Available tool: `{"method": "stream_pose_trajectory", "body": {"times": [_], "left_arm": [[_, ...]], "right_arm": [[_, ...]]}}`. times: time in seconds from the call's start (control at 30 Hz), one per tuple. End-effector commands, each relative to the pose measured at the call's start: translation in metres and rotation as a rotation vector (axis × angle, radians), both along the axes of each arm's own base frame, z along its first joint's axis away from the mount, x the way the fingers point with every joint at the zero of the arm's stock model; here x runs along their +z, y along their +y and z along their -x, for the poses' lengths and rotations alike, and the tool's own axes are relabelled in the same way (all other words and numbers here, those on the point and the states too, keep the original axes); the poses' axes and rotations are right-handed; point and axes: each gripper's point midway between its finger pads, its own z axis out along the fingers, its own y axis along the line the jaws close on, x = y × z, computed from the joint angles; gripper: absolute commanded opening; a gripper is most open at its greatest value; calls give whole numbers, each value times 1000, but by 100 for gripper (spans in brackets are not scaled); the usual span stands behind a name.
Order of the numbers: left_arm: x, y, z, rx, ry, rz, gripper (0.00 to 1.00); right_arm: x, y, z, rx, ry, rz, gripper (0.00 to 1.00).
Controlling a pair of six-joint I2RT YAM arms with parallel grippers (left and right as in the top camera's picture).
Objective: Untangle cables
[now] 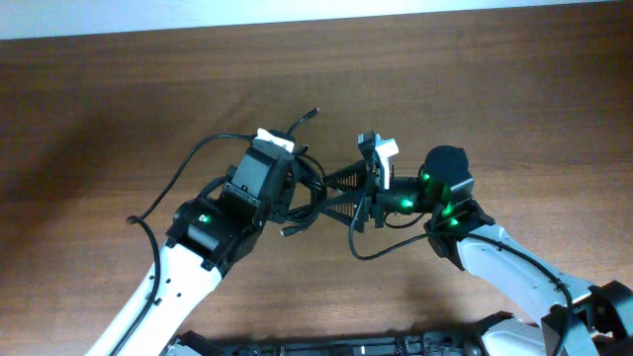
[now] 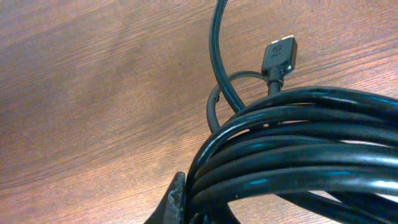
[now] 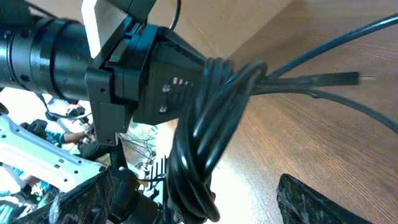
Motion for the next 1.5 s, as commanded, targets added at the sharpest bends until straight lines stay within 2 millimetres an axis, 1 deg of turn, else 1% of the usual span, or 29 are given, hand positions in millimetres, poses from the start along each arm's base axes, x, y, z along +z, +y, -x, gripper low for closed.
{"method": "stream_pose_trajectory", "body": {"times": [0.0,0.1,0.13,0.2,0.23,0.27,0.3,0.33,0.4,0.43,0.47,0.5,0.53,0.6,0.7,0.77,0.8,0.87,0.9,0.97,1.0,1.1,1.13,1.17,1.23,1.3,1.33,1.37,1.47], "left_arm": [[4,-7,-1,-29,1,32,0],[3,-10,1,-42,11,46,0],[3,-10,1,-42,10,47,0],[3,-10,1,-42,11,46,0],[3,-10,1,-42,11,46,9],[3,-9,1,-40,9,44,27],[5,-10,0,-39,3,47,54],[18,-5,-3,-17,-26,70,99],[64,25,-11,159,-134,217,99],[78,42,-10,256,-169,290,99],[89,75,0,465,-187,424,99],[90,85,8,536,-174,478,99],[82,83,20,519,-109,497,99],[49,77,39,575,69,502,99],[6,33,44,554,313,675,99],[-12,22,38,557,362,722,100],[-27,18,31,602,389,742,98],[-36,11,23,590,416,752,91],[-40,-4,15,547,459,797,84],[-54,-12,9,542,507,801,64],[-68,-12,8,565,545,777,50],[-87,-12,6,593,593,745,32],[-90,-11,5,598,589,736,2],[-89,-6,2,583,559,716,0],[-81,18,-13,484,421,618,0],[-52,45,-23,367,243,528,0],[-39,53,-24,322,168,475,0],[-29,59,-24,295,116,436,0],[-24,60,-24,283,90,425,0]], "right_arm": [[-5,11,2,1,-47,17,77],[-7,20,-5,-70,-57,35,29],[-7,20,-5,-71,-58,35,19],[-7,20,-5,-71,-57,35,10],[-7,20,-5,-71,-57,35,6],[-7,20,-5,-71,-57,35,4],[-7,19,-5,-73,-57,35,4],[-7,19,-8,-87,-58,37,4],[-7,18,-9,-96,-59,39,4],[-7,18,-9,-96,-58,39,4],[-7,18,-9,-97,-59,39,4],[-7,18,-10,-100,-59,39,4],[-7,18,-10,-100,-60,39,4],[-7,17,-15,-128,-53,40,4],[-1,17,-16,-132,-76,21,4],[-1,18,-16,-131,-76,21,4],[-1,18,-15,-130,-68,19,4],[2,18,-16,-135,-33,5,4],[3,18,-16,-135,-18,-2,4],[4,18,-15,-135,13,-10,4],[4,18,-15,-135,13,-10,4],[4,18,-15,-136,12,-10,4],[3,18,-15,-136,13,-9,11],[2,18,-15,-134,3,-3,21],[-11,16,-17,-147,3,45,27],[-40,8,-26,-234,92,141,73],[-37,9,-26,-230,74,134,95],[-24,10,-24,-190,-1,97,99],[36,2,-14,-70,-289,-76,96]]}}
